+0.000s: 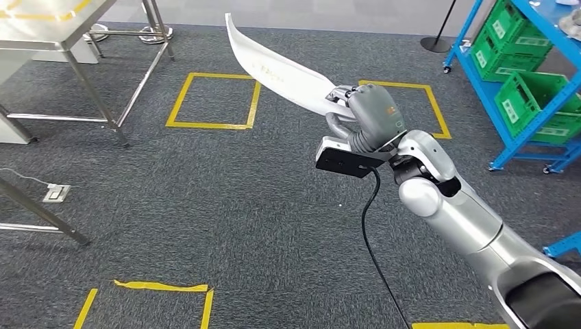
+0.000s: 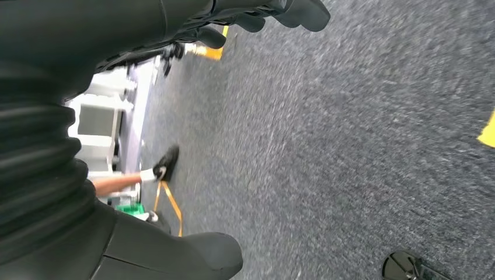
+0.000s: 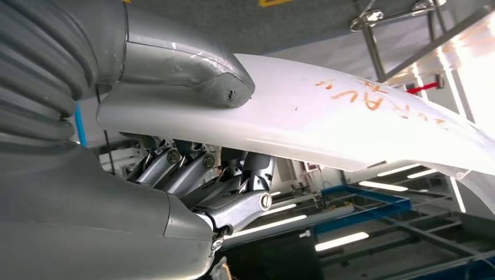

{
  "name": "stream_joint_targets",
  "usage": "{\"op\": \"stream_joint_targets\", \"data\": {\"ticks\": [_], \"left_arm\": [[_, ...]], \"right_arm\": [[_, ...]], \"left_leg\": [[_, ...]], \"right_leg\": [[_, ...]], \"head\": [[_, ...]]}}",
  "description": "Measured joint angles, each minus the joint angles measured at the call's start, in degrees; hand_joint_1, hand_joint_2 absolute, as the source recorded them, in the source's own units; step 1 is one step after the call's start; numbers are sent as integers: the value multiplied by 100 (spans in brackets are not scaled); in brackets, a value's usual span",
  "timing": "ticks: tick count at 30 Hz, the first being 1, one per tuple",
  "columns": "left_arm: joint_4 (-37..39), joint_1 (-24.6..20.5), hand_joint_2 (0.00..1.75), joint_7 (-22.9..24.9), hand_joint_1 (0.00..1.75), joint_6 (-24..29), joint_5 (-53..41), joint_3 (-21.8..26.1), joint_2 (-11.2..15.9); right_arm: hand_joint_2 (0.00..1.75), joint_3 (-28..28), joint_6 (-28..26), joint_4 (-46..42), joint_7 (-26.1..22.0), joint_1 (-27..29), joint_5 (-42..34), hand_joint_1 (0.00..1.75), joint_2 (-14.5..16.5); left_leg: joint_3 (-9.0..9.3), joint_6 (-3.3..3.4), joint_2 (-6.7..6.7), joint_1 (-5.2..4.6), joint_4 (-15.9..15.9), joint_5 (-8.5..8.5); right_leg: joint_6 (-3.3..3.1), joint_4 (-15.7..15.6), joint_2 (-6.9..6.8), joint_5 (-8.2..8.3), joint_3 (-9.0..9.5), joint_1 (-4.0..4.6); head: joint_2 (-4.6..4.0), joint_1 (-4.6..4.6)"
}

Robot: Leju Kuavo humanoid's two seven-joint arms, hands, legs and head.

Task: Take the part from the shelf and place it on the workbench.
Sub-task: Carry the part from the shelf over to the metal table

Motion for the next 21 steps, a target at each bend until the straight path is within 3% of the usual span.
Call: {"op": "stream_joint_targets", "data": {"ticks": [2,3,5,6,8,10,12,13,15,16,18,19,21], "left_arm": [[-1,-6,175,0,0,0,5,1,-11],[-1,-5,175,0,0,0,13,1,-14],[-1,16,175,9,0,0,42,1,-13],[-2,34,175,19,0,-1,54,1,-4],[0,59,175,42,0,-7,70,1,5],[3,58,175,62,0,-14,86,1,6],[3,51,175,78,0,-15,121,6,5],[3,50,175,81,0,-15,143,11,5],[2,52,175,85,0,-15,179,24,11],[1,50,175,86,0,-15,190,28,14],[-2,40,175,93,0,-15,197,38,20],[-2,36,175,99,0,-15,197,44,20],[-2,43,175,133,0,-15,199,60,20]], "right_arm": [[175,0,-23,-2,17,-7,22,175,-1],[175,0,-45,-4,44,-2,57,175,3],[175,2,-104,-29,132,21,188,175,34],[175,4,-129,-55,187,32,264,175,72],[175,10,-152,-122,257,54,376,175,153],[175,13,-154,-162,292,71,420,175,197],[175,13,-134,-167,279,75,421,175,211],[175,13,-122,-163,253,67,407,175,220],[175,13,-99,-148,174,7,350,175,234],[175,13,-90,-136,138,-44,313,175,237],[175,12,-77,-106,90,-154,263,175,246],[175,11,-72,-89,84,-191,264,175,269],[175,11,-48,-50,103,-226,322,175,373]], "left_leg": [[-41,-65,-157,1,20,15],[-71,-108,-229,7,17,33],[-127,-204,-374,25,-19,85],[-147,-237,-347,29,-23,93],[-270,-283,3,1,178,-49],[-549,-305,391,-17,785,-390],[-809,-321,458,-12,1383,-616],[-815,-326,466,-11,1443,-592],[-504,-319,573,-13,950,-307],[-292,-302,721,-31,570,-189],[-25,-214,913,-61,77,-66],[-4,-166,917,-76,15,-73],[-5,-85,763,-64,-10,-32]], "right_leg": [[-12,-659,279,238,299,-24],[-20,-793,359,258,355,-22],[-65,-828,273,271,366,-7],[-101,-850,198,291,374,-9],[-177,-902,43,326,395,-14],[-226,-915,-125,325,402,16],[-251,-911,-315,314,399,36],[-254,-908,-408,309,397,40],[-245,-893,-571,294,400,42],[-229,-879,-642,280,401,52],[-183,-852,-768,252,407,83],[-156,-851,-831,245,415,100],[-100,-855,-910,230,436,97]], "head": [[0,0],[0,-1],[0,-2],[0,-2],[0,-45],[0,-103],[0,-119],[0,-121],[0,-122],[0,-124],[0,-122],[0,-118],[0,-113]]}}
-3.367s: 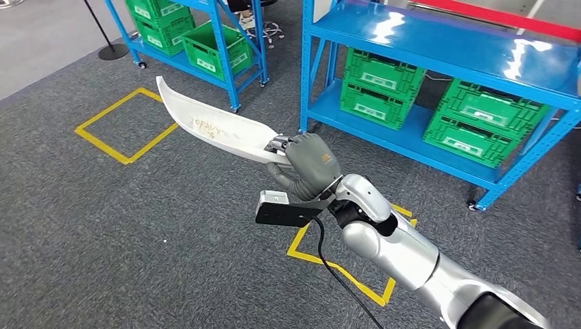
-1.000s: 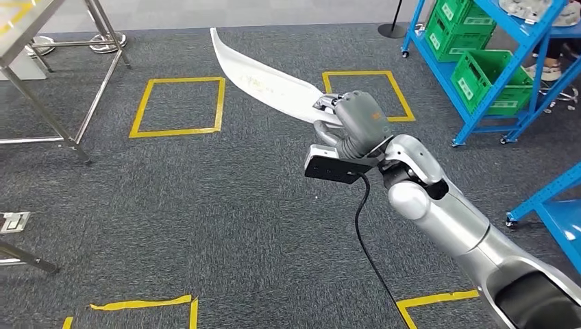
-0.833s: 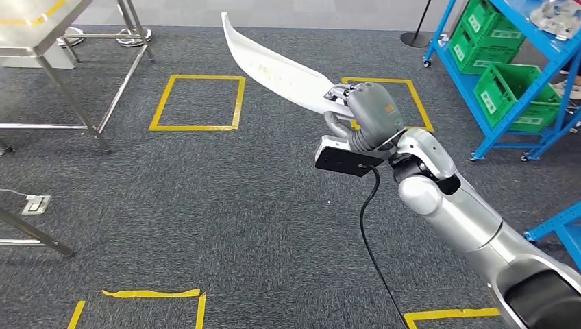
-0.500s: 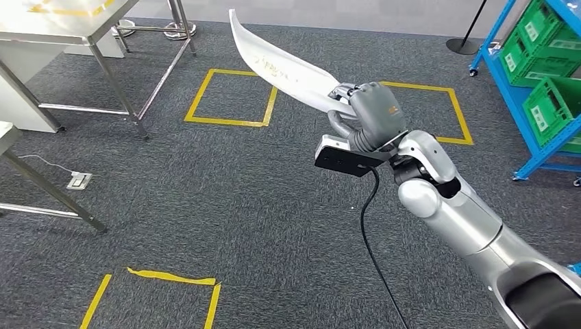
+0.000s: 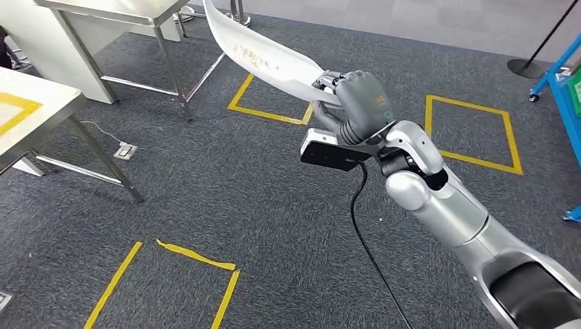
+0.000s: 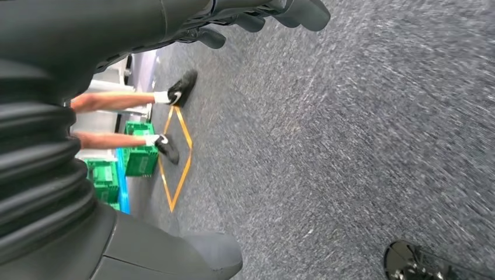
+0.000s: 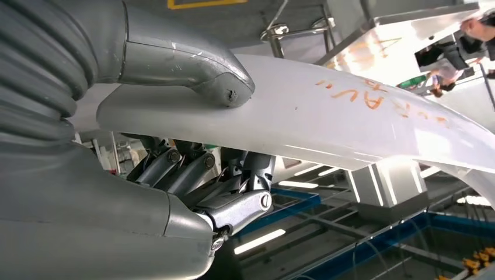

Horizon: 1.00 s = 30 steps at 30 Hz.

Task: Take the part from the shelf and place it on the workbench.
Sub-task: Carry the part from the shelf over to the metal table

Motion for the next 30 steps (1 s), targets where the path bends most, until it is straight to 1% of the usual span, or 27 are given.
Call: {"op": "stream_joint_targets", "data": {"ticks": [1,2,4,5,6,7,8,9,11,12,13,15,16,17,18,19,20,21,22,23,24,25,26,27,28,29,30], "left_arm": [[0,4,175,29,0,0,9,6,-3],[-1,2,175,67,0,0,28,12,-5],[-2,-14,175,137,0,0,93,33,-9],[-2,-20,175,164,0,0,129,54,-8],[-2,-21,175,185,0,0,159,77,-8],[-2,-16,175,212,0,0,179,101,-8],[-1,-12,175,245,0,0,192,123,-10],[-1,-9,175,275,0,0,198,139,-14],[-1,-10,175,328,0,0,199,163,-26],[-2,-12,175,345,0,0,194,168,-29],[-3,-8,175,358,0,0,184,170,-31],[-7,23,175,372,0,0,142,172,-28],[-6,41,175,373,0,0,116,172,-31],[-6,51,175,373,0,0,92,172,-34],[-6,50,175,370,0,0,75,172,-37],[-4,45,175,355,0,0,65,172,-43],[-4,38,175,333,0,0,57,172,-43],[-4,35,175,303,0,0,51,171,-43],[-4,33,175,273,0,0,42,170,-41],[-5,32,175,251,0,0,27,170,-38],[-6,30,175,233,0,0,14,170,-35],[-8,23,175,222,0,0,1,170,-32],[-9,7,175,211,0,0,-7,170,-29],[-10,-13,175,204,0,0,-10,170,-27],[-11,-32,175,199,0,0,-13,170,-26],[-11,-47,175,196,0,0,-14,169,-26],[-11,-56,175,196,0,0,-15,169,-26]], "right_arm": [[175,7,19,30,5,-12,38,175,78],[175,19,42,80,-4,-27,69,175,158],[175,73,77,255,-69,-58,107,175,318],[175,118,89,383,-109,-67,128,175,405],[175,172,95,511,-139,-70,145,175,500],[175,229,98,624,-163,-75,160,175,599],[175,283,99,709,-180,-89,169,175,692],[175,326,100,764,-190,-115,169,175,766],[175,387,98,850,-205,-187,168,175,866],[175,405,96,888,-207,-211,168,175,893],[175,417,88,919,-203,-223,170,175,913],[175,423,50,943,-178,-215,186,175,943],[175,415,29,939,-163,-204,194,175,952],[175,398,11,926,-149,-185,200,175,954],[175,373,5,911,-133,-159,204,175,951],[175,343,9,898,-115,-122,208,175,945],[175,312,18,888,-101,-79,215,175,939],[175,287,28,882,-87,-32,232,175,936],[175,268,38,872,-73,14,257,175,935],[175,251,44,852,-61,56,287,175,935],[175,238,46,825,-46,83,318,175,935],[175,225,47,790,-32,100,341,175,935],[175,211,46,755,-22,108,357,175,935],[175,199,45,728,-13,110,366,175,932],[175,190,44,706,-6,114,371,175,931],[175,184,44,687,-3,119,375,175,930],[175,180,44,667,1,123,377,175,930]], "left_leg": [[7,34,-66,15,-22,20],[15,64,-126,34,-43,41],[9,101,-257,55,-60,67],[0,108,-328,56,-58,74],[-8,107,-408,57,-54,79],[-14,100,-491,58,-45,84],[-20,90,-574,60,-33,89],[-24,75,-661,64,-16,92],[-51,19,-832,72,17,101],[-75,-23,-909,78,22,114],[-102,-70,-982,86,15,135],[-149,-159,-1088,102,-22,183],[-178,-190,-1012,95,-3,170],[-239,-214,-860,86,101,100],[-349,-229,-660,75,331,-38],[-500,-242,-462,67,676,-225],[-674,-254,-360,70,1074,-411],[-814,-263,-316,73,1407,-539],[-872,-268,-300,74,1572,-570],[-816,-267,-284,74,1508,-495],[-652,-258,-243,73,1225,-338],[-424,-242,-134,64,809,-172],[-214,-208,-2,39,430,-55],[-74,-165,92,17,163,12],[-13,-121,142,-5,31,25],[-16,-76,103,-21,20,21],[-22,-37,19,-11,9,36]], "right_leg": [[33,48,90,-44,-10,-15],[64,196,252,-145,-68,-35],[113,829,628,-478,-353,-71],[126,1214,712,-636,-540,-79],[132,1497,743,-714,-684,-84],[131,1587,753,-685,-739,-90],[124,1449,767,-549,-683,-98],[115,1111,813,-340,-523,-110],[103,373,1054,-58,-171,-139],[99,155,1143,-10,-73,-140],[91,73,1187,-22,-44,-132],[40,36,1065,9,-31,-115],[-2,11,998,32,-17,-119],[-46,-16,926,54,-3,-124],[-82,-38,852,69,3,-127],[-106,-44,781,72,5,-113],[-123,-44,703,68,2,-99],[-130,-43,624,63,2,-89],[-136,-43,548,58,4,-82],[-136,-41,475,53,7,-79],[-131,-37,407,45,13,-77],[-119,-30,342,33,21,-73],[-96,-19,282,16,26,-56],[-72,-9,227,3,30,-40],[-45,-6,171,-7,35,-22],[-17,-9,112,-12,42,-7],[12,-15,56,-21,56,-8]], "head": [[0,0],[0,8],[0,32],[0,46],[0,53],[0,56],[0,57],[0,57],[0,53],[0,49],[0,45],[0,42],[0,26],[0,2],[0,-22],[0,-46],[0,-55],[0,-56],[0,-57],[0,-57],[0,-57],[0,-59],[0,-61],[0,-60],[0,-58],[0,-56],[0,-53]]}}
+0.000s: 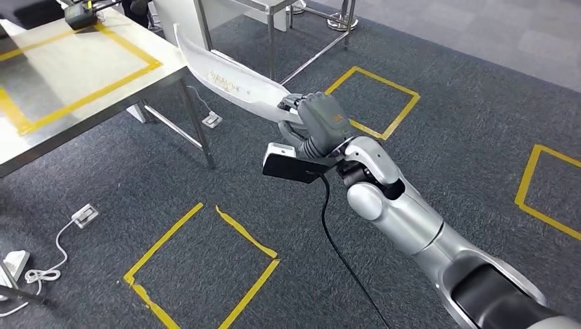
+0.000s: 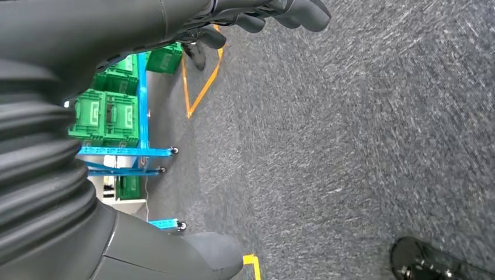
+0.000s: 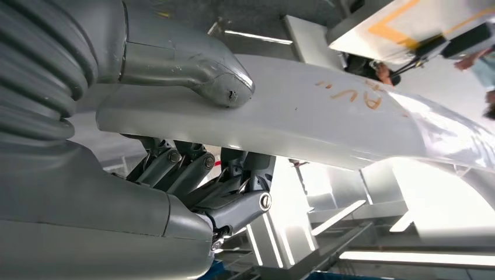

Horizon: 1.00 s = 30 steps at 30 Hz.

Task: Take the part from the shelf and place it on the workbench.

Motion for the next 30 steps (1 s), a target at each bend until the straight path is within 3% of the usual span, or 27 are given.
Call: {"op": "stream_joint_targets", "data": {"ticks": [1,3,5,7,8,9,11,13,14,16,18,20,22,23,24,25,27,29,30], "left_arm": [[1,-3,175,1,0,0,-1,0,-2],[1,-16,175,4,0,0,-2,1,-3],[0,-35,175,3,0,0,-3,1,-1],[0,-47,175,2,0,0,-3,1,0],[1,-48,175,3,0,0,-3,1,0],[1,-47,175,5,0,0,-3,1,-1],[2,-50,175,10,0,0,-2,1,-3],[-1,-66,175,17,0,0,-1,1,-1],[-3,-70,175,27,0,0,0,1,3],[-6,-64,175,53,0,-2,7,1,25],[-2,-65,175,73,0,-19,15,1,41],[-1,-78,175,90,0,-38,26,1,49],[-2,-82,175,103,0,-44,47,1,57],[-2,-80,175,107,0,-45,54,1,63],[-3,-77,175,112,0,-46,60,1,72],[-5,-77,175,115,0,-46,57,1,81],[-8,-95,175,117,0,-46,37,1,97],[-9,-118,175,116,0,-46,10,1,105],[-9,-124,175,118,0,-46,2,1,108]], "right_arm": [[175,-3,0,-22,2,4,1,175,0],[175,-10,-3,-56,-2,7,4,175,-5],[175,-15,-2,-66,-2,40,8,175,-18],[175,-18,2,-66,3,96,9,175,-28],[175,-19,3,-66,3,113,9,175,-31],[175,-19,3,-66,2,119,13,175,-31],[175,-21,-1,-69,1,111,31,175,-30],[175,-28,5,-85,-4,104,45,175,-31],[175,-33,24,-95,-9,98,41,175,-29],[175,-42,86,-113,-23,54,4,175,-7],[175,-48,126,-138,-48,-9,-26,175,22],[175,-63,134,-173,-64,-34,-32,175,32],[175,-74,162,-211,-47,-35,-20,175,33],[175,-76,179,-242,-22,-36,-3,175,38],[175,-79,196,-286,8,-38,15,175,46],[175,-85,207,-341,44,-41,37,175,60],[175,-101,232,-459,105,-53,77,175,89],[175,-114,269,-552,134,-63,98,175,106],[175,-119,288,-578,130,-71,98,175,112]], "left_leg": [[4,33,-67,14,-17,14],[22,95,-188,55,-54,46],[9,130,-321,74,-58,62],[-11,139,-485,75,-43,69],[-19,136,-569,76,-30,71],[-22,130,-652,77,-15,73],[-40,90,-810,77,16,79],[-90,11,-946,84,26,102],[-115,-36,-1009,89,14,123],[-172,-119,-1067,107,-8,158],[-298,-175,-810,89,198,25],[-589,-208,-445,73,847,-331],[-882,-229,-326,80,1512,-587],[-901,-233,-311,81,1586,-569],[-798,-231,-286,81,1422,-449],[-592,-223,-225,80,1058,-267],[-177,-158,3,54,307,-25],[-45,-63,82,25,41,14],[-50,-18,13,28,38,34]], "right_leg": [[36,20,39,-28,7,-10],[104,312,340,-227,-105,-41],[146,1041,649,-575,-453,-63],[161,1614,709,-729,-764,-71],[158,1600,717,-641,-778,-77],[151,1354,741,-455,-675,-86],[130,553,965,-85,-308,-114],[110,91,1146,37,-110,-119],[96,62,1143,23,-106,-104],[27,29,999,68,-95,-104],[-54,-14,855,112,-74,-121],[-95,-25,702,119,-72,-104],[-111,-21,529,109,-72,-86],[-114,-18,442,103,-72,-82],[-111,-13,359,94,-68,-81],[-100,-6,282,81,-61,-80],[-57,15,152,45,-47,-56],[-2,21,42,22,-29,-22],[26,16,-15,18,-15,-16]], "head": [[0,3],[0,21],[0,49],[0,64],[0,68],[0,71],[0,75],[0,75],[0,73],[0,74],[0,35],[0,-12],[0,-19],[0,-19],[0,-20],[0,-20],[0,-18],[0,-9],[0,-5]]}}
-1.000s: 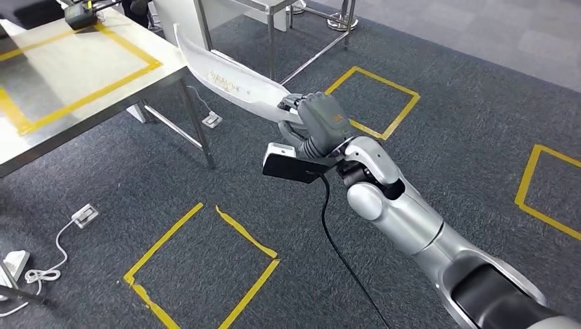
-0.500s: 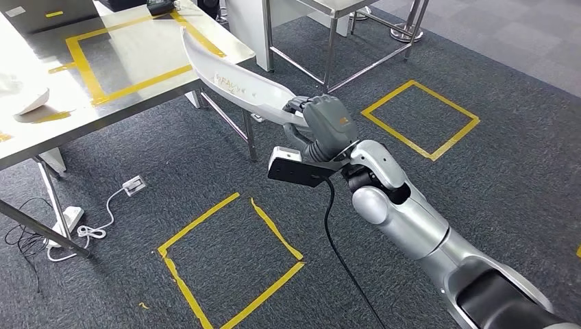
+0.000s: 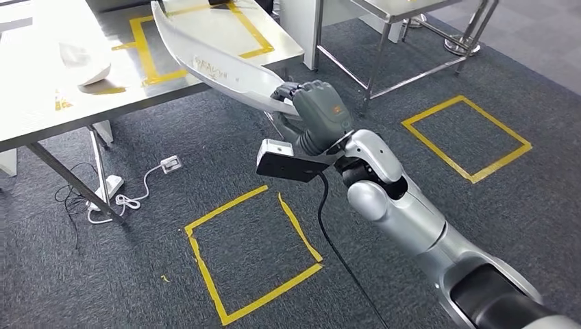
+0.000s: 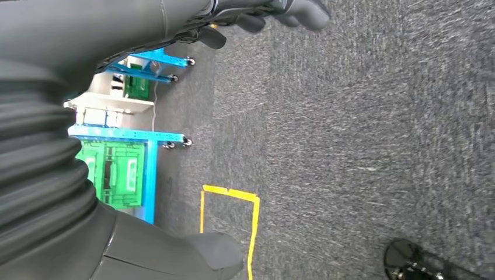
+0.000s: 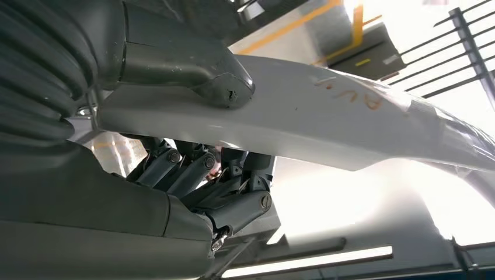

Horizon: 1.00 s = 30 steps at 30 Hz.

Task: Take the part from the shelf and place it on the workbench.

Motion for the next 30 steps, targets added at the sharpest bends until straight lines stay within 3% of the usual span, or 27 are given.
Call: {"op": "stream_joint_targets", "data": {"ticks": [1,3,5,7,8,9,12,14,17,24,30], "left_arm": [[0,-2,175,2,0,0,-3,0,2],[0,-13,175,4,0,0,-6,0,6],[0,-44,175,4,0,0,-7,0,8],[0,-67,175,7,0,0,-7,0,8],[1,-65,175,10,0,0,-6,0,8],[1,-56,175,15,0,0,-5,1,8],[4,-30,175,40,0,0,-4,2,5],[3,-18,175,50,0,0,0,3,10],[3,14,175,52,0,0,4,7,25],[2,40,175,33,0,0,10,30,27],[3,40,175,14,0,0,-1,31,26]], "right_arm": [[175,-2,17,-15,-11,-15,-5,175,7],[175,-11,39,-23,-42,-69,-30,175,15],[175,-30,48,-16,-85,-117,-70,175,9],[175,-41,39,7,-134,-129,-124,175,-3],[175,-43,35,20,-156,-132,-172,175,-8],[175,-46,39,30,-181,-140,-236,175,-11],[175,-69,78,43,-230,-180,-424,175,-13],[175,-78,89,44,-235,-190,-467,175,-11],[175,-85,92,44,-235,-190,-485,175,-12],[175,-101,51,51,-275,-185,-485,175,-13],[175,-107,0,63,-277,-181,-438,175,-15]], "left_leg": [[-7,35,-68,9,-6,11],[-9,99,-186,41,-30,39],[-19,145,-303,57,-37,59],[-33,168,-419,53,-32,67],[-38,170,-472,51,-28,70],[-40,168,-521,50,-22,72],[-49,127,-636,44,3,81],[-73,90,-669,29,9,82],[-75,112,-652,18,-11,86],[-57,22,-639,24,-80,146],[-49,102,-632,12,-90,119]], "right_leg": [[36,-1,-15,-12,11,-6],[105,177,233,-153,-51,-33],[146,802,602,-490,-337,-53],[152,1502,716,-743,-693,-52],[147,1621,726,-721,-771,-52],[135,1503,731,-585,-737,-52],[76,374,795,-22,-248,-45],[56,23,828,79,-115,-33],[54,-3,825,111,-129,-26],[-2,-1,832,132,-154,-20],[41,-40,832,129,-136,-35]], "head": [[0,4],[0,17],[0,43],[0,61],[0,66],[0,71],[0,85],[0,87],[0,76],[0,74],[0,73]]}}
